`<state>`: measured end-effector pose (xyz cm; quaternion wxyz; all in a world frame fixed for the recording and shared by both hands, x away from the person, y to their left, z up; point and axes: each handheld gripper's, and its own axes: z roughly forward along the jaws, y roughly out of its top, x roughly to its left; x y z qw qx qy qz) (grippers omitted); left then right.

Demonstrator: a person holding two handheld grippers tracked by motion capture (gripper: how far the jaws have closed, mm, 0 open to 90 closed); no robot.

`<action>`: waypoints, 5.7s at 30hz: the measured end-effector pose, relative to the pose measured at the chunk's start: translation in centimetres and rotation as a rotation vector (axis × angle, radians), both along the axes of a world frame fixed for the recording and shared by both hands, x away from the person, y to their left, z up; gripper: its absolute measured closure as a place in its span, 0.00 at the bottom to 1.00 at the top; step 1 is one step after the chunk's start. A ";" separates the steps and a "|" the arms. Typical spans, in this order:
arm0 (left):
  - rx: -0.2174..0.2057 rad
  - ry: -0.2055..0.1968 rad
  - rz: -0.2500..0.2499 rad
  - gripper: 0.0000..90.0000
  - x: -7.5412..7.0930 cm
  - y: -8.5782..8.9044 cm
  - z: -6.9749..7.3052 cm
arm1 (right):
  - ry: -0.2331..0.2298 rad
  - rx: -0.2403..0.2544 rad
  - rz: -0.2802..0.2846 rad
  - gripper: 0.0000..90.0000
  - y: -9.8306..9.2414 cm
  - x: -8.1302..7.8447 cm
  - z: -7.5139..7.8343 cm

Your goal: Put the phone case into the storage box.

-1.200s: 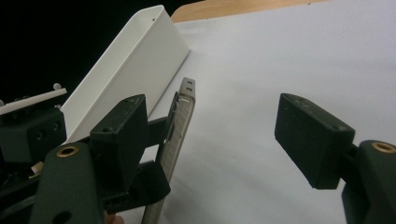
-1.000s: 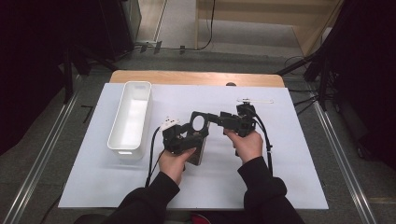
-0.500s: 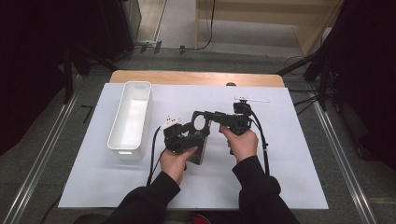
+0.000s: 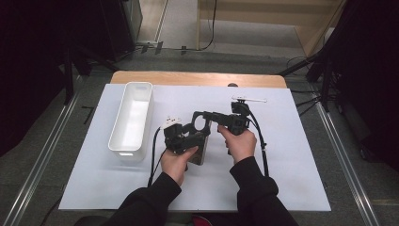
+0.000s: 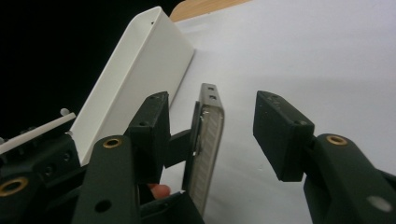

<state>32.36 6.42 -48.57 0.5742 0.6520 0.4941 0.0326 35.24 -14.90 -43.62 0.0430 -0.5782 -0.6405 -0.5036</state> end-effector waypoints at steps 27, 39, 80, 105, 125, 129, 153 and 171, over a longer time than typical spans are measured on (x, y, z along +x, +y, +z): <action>-0.047 -0.017 0.056 0.12 -0.3 0.2 0.4 | 0.013 0.036 -0.021 0.78 1.5 0.3 0.1; -0.060 -0.036 0.090 0.12 -0.6 0.2 0.7 | -0.005 0.049 -0.026 0.83 2.1 0.2 0.7; 0.016 -0.007 -0.021 0.11 0.8 0.1 1.2 | 0.016 0.044 -0.027 0.86 1.5 0.5 0.7; 0.048 0.077 -0.184 0.00 0.9 0.0 2.5 | -0.005 0.033 -0.028 0.86 -0.3 0.5 1.6; 0.081 0.115 -0.228 0.03 1.1 1.5 3.5 | -0.014 0.028 0.033 0.86 -2.1 0.6 1.4; 0.144 0.131 -0.202 0.16 1.2 1.4 3.7 | -0.026 0.028 0.052 0.86 -2.0 0.6 1.4; 0.170 0.089 -0.280 0.16 1.0 2.8 4.0 | -0.051 0.022 0.180 0.86 -3.4 -0.1 0.3; 0.218 0.043 -0.293 0.18 0.9 3.0 4.5 | -0.121 0.043 0.249 0.85 -3.2 -0.7 -0.1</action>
